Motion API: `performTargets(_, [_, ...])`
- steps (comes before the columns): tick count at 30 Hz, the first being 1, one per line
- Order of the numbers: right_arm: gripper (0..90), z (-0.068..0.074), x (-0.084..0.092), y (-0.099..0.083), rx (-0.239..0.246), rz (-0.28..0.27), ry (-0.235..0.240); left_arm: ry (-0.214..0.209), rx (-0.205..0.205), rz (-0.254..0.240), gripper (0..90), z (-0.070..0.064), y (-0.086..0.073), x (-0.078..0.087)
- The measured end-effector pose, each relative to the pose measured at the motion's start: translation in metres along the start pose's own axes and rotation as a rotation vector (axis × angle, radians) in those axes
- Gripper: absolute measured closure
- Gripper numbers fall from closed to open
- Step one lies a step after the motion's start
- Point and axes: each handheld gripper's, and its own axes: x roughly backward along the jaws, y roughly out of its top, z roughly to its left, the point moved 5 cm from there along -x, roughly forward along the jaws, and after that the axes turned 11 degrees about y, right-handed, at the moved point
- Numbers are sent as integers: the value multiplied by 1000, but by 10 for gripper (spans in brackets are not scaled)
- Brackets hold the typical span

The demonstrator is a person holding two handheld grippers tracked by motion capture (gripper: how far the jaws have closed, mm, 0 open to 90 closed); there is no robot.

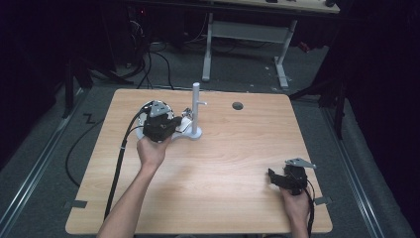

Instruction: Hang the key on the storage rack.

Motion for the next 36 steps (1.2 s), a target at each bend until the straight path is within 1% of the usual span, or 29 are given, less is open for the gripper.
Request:
performTargets(6, [244, 0, 0, 0, 0, 0, 0, 19, -22, 14, 892, -1, -8, -4])
performTargets(10, [244, 0, 0, 0, 1, 0, 0, 23, -19, 15, 891, -2, -11, -8])
performTargets(13, [244, 0, 0, 0, 1, 0, 0, 34, -28, 19, 890, -1, -14, -11])
performTargets(17, [244, 0, 0, 0, 1, 0, 0, 40, -25, 24, 890, -1, -18, -14])
performTargets(20, [243, 0, 0, 0, 1, 0, 0, 49, -36, 26, 889, -1, -19, -16])
performTargets(28, [245, 0, 0, 0, 0, 0, 1, 53, -37, 38, 887, -1, -22, -22])
performTargets(31, [245, 0, 0, 0, 0, 0, 0, 48, -37, 43, 886, -2, -23, -24])
performTargets(36, [245, 0, 0, 0, 0, 0, 0, 55, -35, 55, 884, 0, -25, -28])
